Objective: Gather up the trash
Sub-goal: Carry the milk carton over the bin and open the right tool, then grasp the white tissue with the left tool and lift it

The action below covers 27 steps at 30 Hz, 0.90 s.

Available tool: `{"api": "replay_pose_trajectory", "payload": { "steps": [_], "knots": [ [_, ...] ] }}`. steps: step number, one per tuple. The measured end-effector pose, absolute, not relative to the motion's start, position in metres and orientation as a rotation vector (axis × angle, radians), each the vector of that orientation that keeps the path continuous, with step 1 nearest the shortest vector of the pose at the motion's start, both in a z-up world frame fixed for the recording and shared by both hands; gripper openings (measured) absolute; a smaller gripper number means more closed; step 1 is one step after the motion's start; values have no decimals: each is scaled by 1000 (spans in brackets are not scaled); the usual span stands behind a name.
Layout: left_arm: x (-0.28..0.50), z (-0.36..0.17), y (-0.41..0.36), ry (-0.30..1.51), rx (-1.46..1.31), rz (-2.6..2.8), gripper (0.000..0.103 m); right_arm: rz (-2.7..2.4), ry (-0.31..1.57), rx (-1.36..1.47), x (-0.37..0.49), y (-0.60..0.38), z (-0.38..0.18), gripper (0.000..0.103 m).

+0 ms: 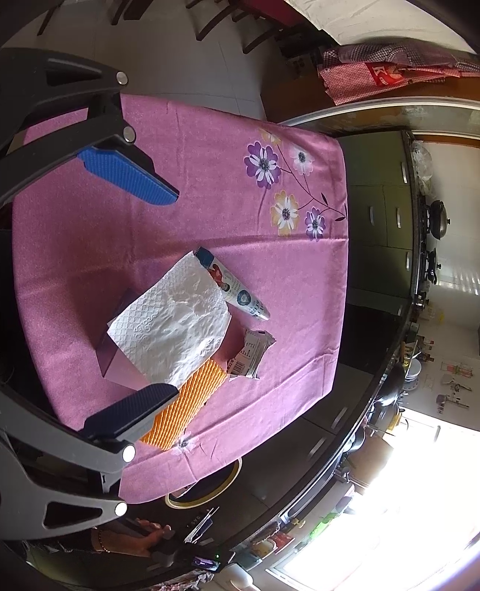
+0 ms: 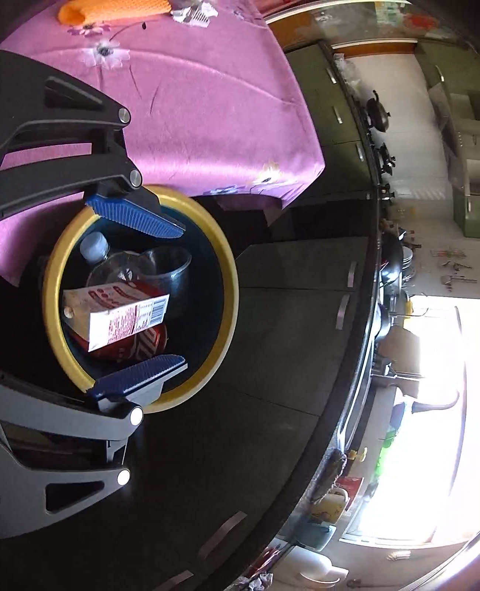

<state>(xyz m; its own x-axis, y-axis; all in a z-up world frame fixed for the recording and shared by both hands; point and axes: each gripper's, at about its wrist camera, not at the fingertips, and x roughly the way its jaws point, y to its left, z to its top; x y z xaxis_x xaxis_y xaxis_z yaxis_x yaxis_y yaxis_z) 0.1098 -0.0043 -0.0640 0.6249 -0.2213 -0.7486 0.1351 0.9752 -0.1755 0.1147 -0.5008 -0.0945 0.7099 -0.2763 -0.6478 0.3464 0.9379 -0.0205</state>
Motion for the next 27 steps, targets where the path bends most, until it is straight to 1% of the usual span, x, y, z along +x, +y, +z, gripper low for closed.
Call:
{"api": "replay_pose_trajectory", "payload": {
  "steps": [4,7,12,15,21,27],
  "knots": [
    [117,-66,-15,902,-78,-239,93,-262,652,127,93,-482,-70,70],
    [128,-70,-25,939,-43,-253,93,-174,634,134,76,-463,-57,70],
    [151,-84,-39,1052,9,-271,93,-43,613,137,58,-434,-45,72],
    [163,-95,-43,1110,12,-273,93,16,615,141,52,-418,-45,72],
    [181,-113,-48,1227,-74,-328,93,84,639,160,52,-398,-55,73],
    [188,-122,-51,1268,-115,-343,92,102,660,192,53,-402,-65,73]
  ]
}}
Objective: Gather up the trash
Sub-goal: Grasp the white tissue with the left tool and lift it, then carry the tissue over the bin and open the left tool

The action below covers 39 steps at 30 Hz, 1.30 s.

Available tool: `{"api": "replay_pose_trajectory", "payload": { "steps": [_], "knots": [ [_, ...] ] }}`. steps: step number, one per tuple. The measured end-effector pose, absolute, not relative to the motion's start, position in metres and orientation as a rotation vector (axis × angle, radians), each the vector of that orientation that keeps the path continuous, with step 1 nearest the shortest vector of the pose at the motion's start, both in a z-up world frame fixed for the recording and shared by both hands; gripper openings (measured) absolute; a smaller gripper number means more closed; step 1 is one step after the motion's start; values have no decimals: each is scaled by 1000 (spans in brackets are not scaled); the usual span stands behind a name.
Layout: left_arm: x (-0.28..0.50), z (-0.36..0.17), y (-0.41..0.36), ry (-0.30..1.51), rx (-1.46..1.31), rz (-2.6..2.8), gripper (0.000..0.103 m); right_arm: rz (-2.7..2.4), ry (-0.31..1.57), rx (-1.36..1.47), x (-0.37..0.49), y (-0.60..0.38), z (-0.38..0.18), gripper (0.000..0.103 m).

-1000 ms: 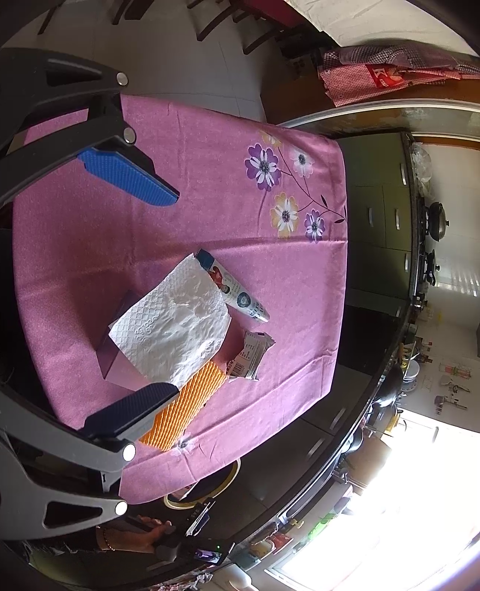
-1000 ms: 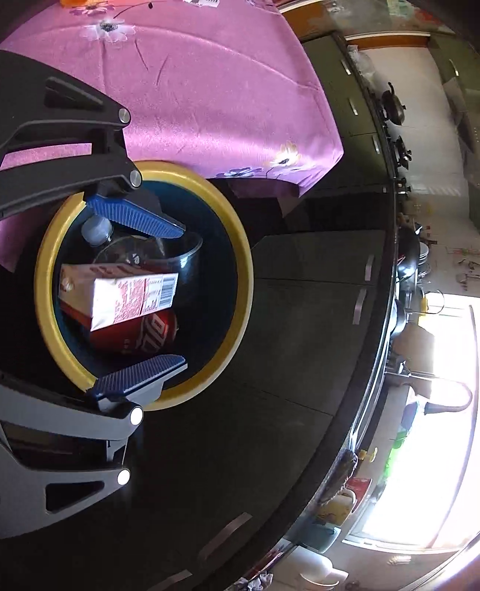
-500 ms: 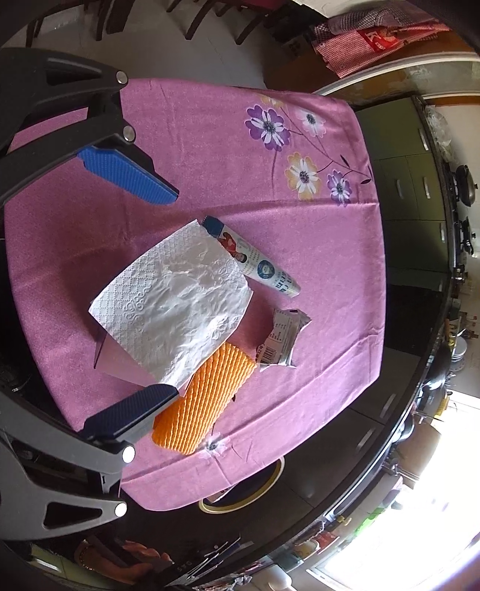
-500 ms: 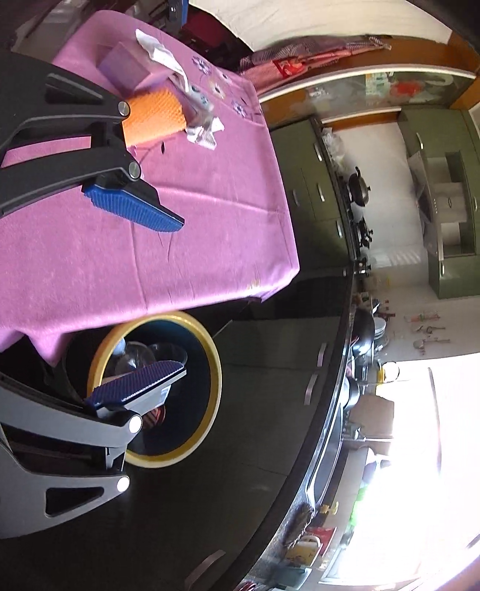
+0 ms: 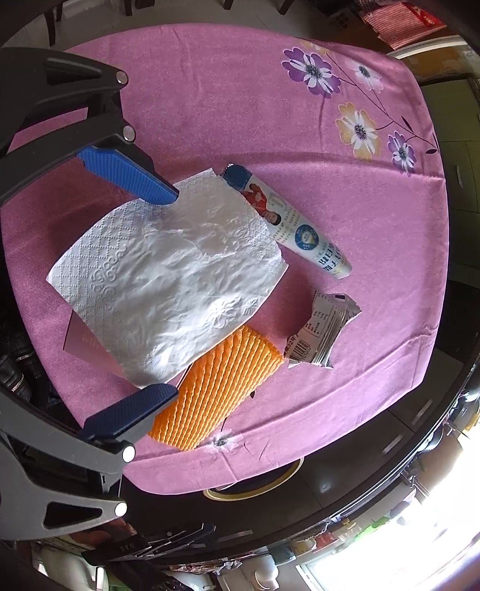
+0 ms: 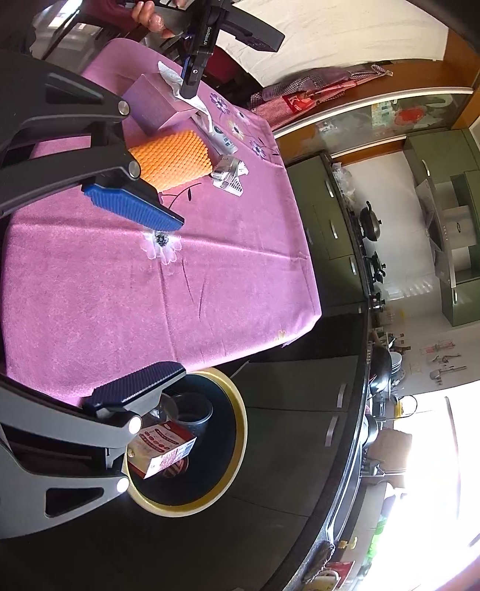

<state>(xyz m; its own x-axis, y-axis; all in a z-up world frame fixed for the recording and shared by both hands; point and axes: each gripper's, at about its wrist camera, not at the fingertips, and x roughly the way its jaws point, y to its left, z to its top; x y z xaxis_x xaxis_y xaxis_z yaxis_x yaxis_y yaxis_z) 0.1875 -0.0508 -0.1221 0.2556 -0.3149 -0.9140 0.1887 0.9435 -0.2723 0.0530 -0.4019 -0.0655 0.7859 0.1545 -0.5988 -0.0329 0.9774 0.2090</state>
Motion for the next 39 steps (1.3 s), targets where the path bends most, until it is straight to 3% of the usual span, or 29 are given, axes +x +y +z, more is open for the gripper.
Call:
{"api": "replay_pose_trajectory", "payload": {
  "steps": [3,14,18,23,25,39],
  "knots": [
    [190,-124,-50,1273,-130,-342,90,104,661,206,52,-405,-68,73],
    [195,-116,-50,1258,-171,-380,47,108,662,227,52,-412,-70,72],
    [194,-108,-48,1225,-162,-380,37,109,661,225,52,-412,-69,73],
    [189,-96,-48,1173,-109,-374,12,115,664,219,54,-408,-69,73],
    [187,-91,-50,1150,-78,-375,7,119,664,215,53,-406,-68,73],
    [164,-44,-89,934,154,-368,4,85,649,218,45,-412,-64,74]
  ]
}}
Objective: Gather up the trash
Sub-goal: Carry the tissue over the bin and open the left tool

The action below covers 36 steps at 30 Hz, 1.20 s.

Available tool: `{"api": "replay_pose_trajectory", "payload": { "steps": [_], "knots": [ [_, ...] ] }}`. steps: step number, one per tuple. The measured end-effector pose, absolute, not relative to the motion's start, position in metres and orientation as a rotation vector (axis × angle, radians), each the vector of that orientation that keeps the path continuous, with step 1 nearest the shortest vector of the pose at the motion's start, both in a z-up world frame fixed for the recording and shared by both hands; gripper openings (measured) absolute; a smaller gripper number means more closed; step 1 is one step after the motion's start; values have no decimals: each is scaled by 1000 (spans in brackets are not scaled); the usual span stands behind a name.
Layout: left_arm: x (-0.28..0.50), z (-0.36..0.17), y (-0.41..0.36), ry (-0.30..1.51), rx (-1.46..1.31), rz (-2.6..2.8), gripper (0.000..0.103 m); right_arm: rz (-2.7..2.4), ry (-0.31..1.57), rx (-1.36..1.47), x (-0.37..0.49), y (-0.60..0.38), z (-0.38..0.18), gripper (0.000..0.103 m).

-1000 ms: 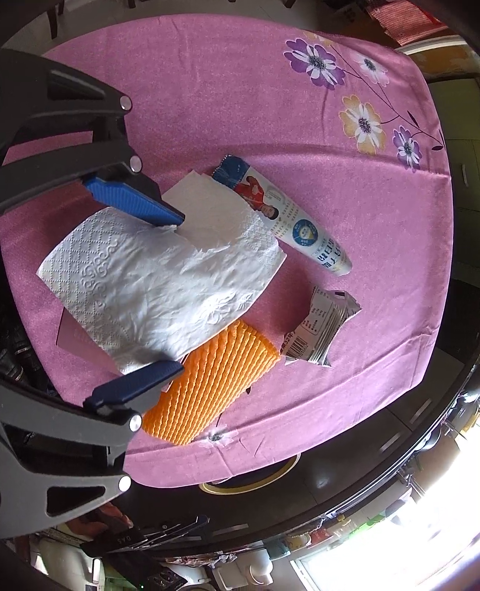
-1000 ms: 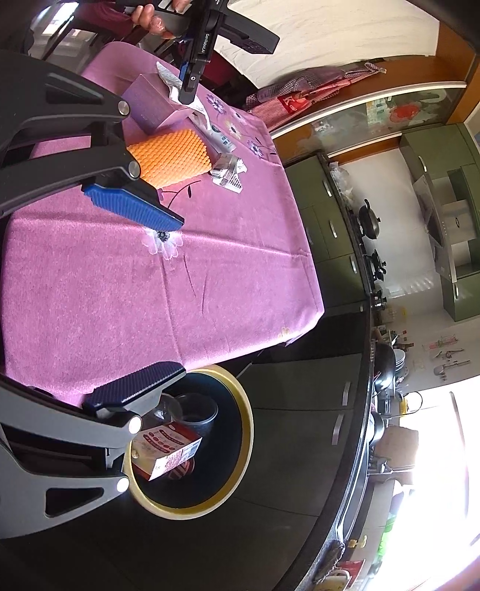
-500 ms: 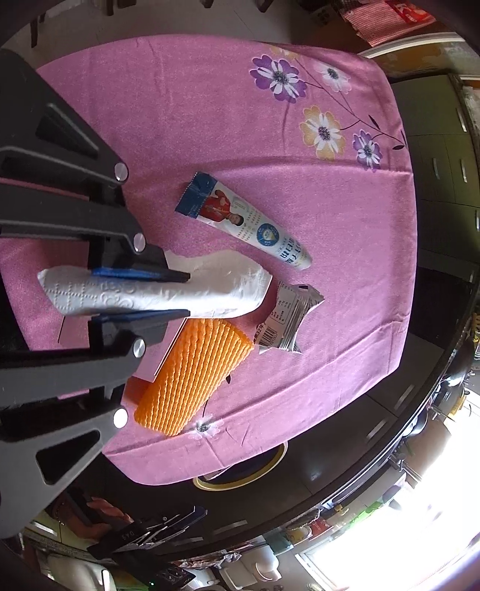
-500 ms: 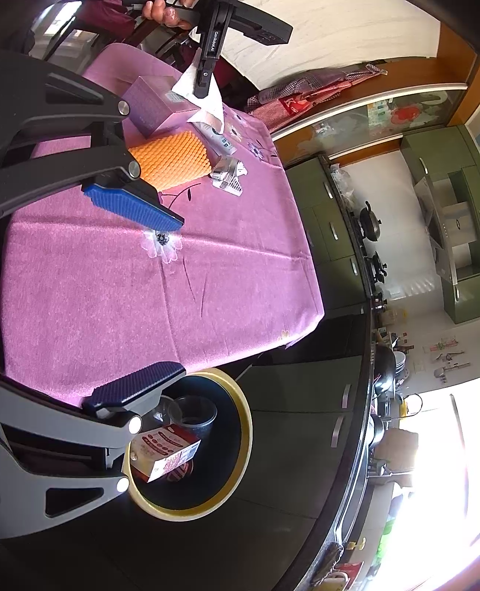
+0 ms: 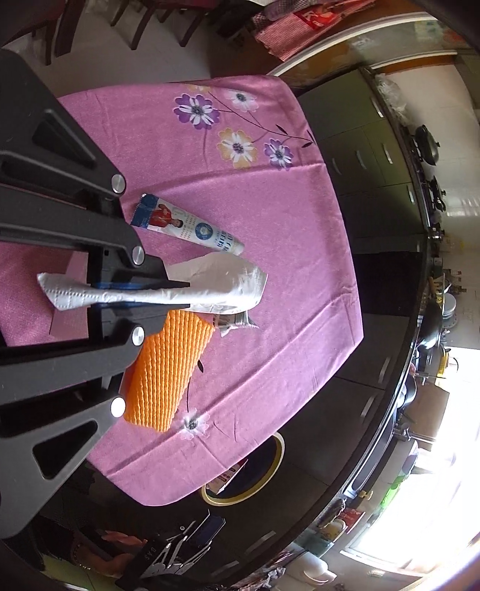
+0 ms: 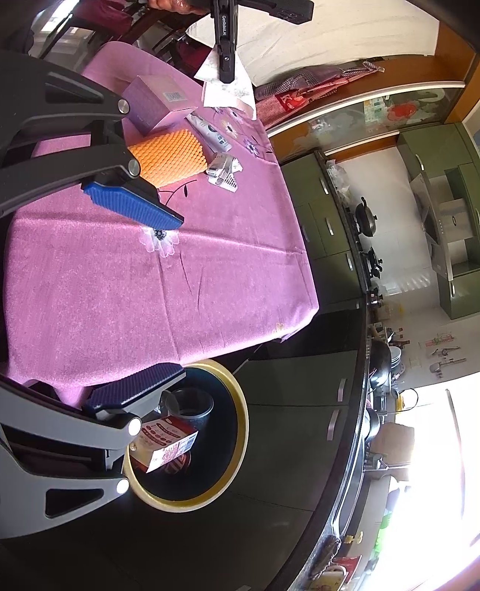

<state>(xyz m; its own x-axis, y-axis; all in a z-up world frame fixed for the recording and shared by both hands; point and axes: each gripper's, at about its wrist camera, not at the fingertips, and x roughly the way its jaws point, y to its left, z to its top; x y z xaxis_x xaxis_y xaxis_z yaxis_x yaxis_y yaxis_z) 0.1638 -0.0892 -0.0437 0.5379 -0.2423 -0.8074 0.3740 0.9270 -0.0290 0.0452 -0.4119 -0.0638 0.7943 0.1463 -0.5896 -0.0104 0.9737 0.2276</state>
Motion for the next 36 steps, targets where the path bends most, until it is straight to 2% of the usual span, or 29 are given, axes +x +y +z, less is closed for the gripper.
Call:
{"api": "replay_pose_trajectory", "payload": {
  "steps": [7,18,28,36],
  "knots": [
    [169,-32,-159,901,257,-475,4,10,635,250,30,-440,-65,74],
    [182,-43,-324,903,457,-701,4,-169,615,365,-13,-519,-82,74],
    [204,-96,-468,1054,509,-852,4,-312,588,432,-54,-577,-93,74],
    [234,-144,-522,1152,510,-790,4,-350,595,470,-68,-600,-104,74]
  ]
}}
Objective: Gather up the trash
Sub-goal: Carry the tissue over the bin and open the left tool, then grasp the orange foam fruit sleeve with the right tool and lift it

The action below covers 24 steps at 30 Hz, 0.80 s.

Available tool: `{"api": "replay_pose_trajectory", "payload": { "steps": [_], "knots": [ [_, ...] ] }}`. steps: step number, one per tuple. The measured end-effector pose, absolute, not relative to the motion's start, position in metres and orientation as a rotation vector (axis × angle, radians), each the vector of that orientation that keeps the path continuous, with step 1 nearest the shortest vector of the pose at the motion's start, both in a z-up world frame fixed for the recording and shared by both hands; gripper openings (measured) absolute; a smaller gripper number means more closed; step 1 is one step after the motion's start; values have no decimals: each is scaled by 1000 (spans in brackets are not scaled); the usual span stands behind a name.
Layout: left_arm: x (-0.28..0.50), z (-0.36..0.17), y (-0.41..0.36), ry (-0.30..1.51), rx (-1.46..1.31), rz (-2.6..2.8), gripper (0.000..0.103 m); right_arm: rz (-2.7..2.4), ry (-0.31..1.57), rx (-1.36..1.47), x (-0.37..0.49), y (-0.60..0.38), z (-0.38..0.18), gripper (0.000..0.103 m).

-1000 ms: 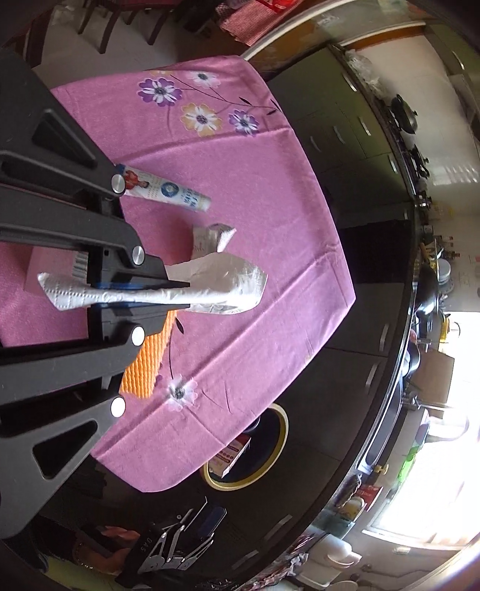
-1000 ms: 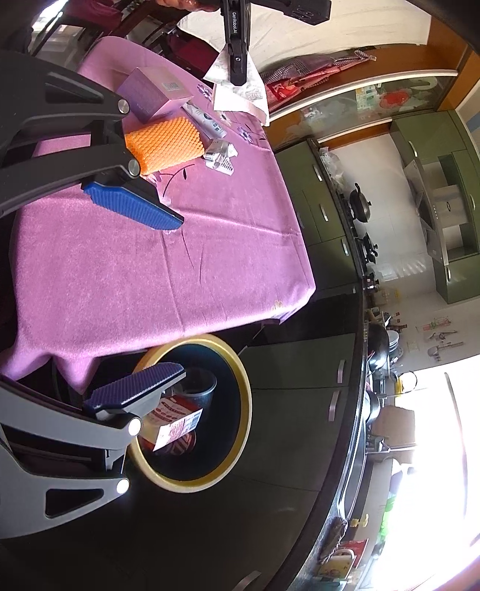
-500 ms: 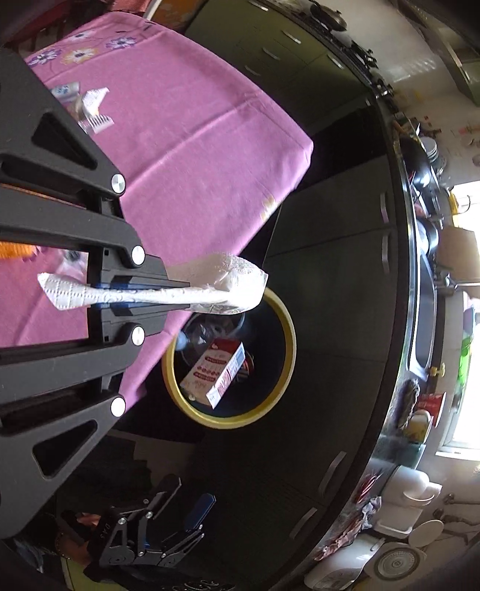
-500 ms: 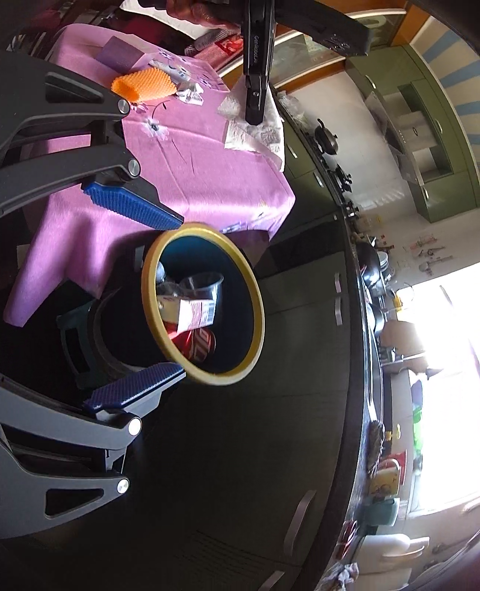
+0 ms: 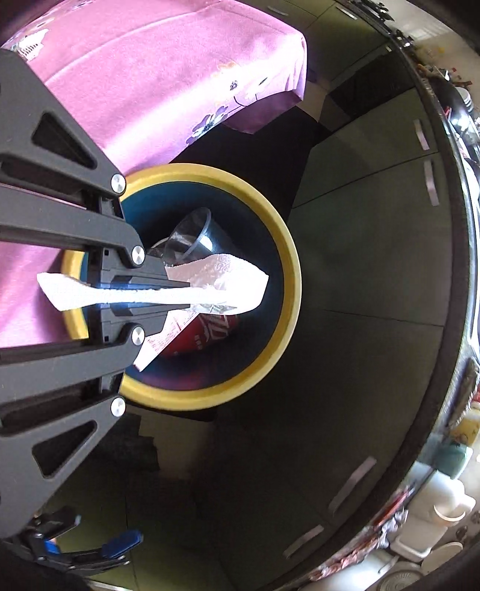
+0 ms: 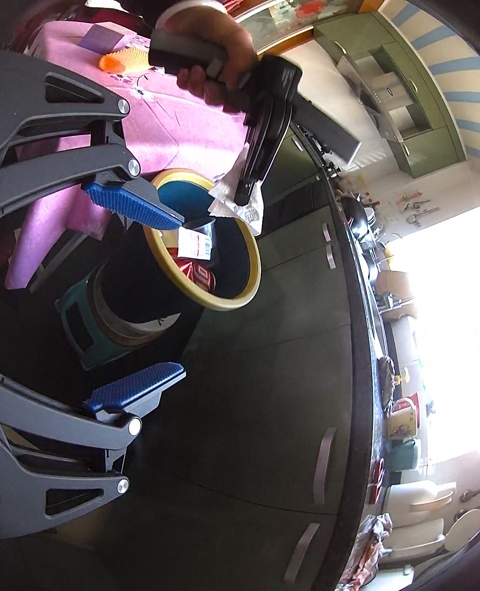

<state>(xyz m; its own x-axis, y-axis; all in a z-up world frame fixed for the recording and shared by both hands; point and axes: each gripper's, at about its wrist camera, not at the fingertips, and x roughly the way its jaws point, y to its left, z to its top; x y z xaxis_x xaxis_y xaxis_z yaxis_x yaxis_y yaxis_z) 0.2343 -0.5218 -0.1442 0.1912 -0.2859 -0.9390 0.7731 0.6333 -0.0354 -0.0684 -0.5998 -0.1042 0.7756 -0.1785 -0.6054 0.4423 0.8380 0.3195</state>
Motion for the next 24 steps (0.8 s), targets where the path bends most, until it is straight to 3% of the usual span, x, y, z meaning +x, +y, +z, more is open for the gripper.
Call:
{"api": "replay_pose_trajectory", "payload": {
  "steps": [1,3,4,5,12,14,24],
  "knots": [
    [238,-149,-523,1166,503,-780,9,-350,595,475,-69,-601,-105,74],
    [243,-155,-525,1195,497,-758,44,-348,599,481,-68,-603,-106,74],
    [244,-155,-524,1189,502,-740,68,-347,599,483,-68,-603,-107,74],
    [243,-151,-524,1167,503,-728,74,-344,599,482,-68,-603,-107,74],
    [226,-89,-464,1066,326,-832,78,-314,612,467,-59,-594,-105,75],
    [215,-64,-428,996,248,-866,89,-286,619,456,-54,-587,-102,77],
    [154,4,-205,719,150,-560,95,117,661,254,-8,-506,-77,81]
  ]
}}
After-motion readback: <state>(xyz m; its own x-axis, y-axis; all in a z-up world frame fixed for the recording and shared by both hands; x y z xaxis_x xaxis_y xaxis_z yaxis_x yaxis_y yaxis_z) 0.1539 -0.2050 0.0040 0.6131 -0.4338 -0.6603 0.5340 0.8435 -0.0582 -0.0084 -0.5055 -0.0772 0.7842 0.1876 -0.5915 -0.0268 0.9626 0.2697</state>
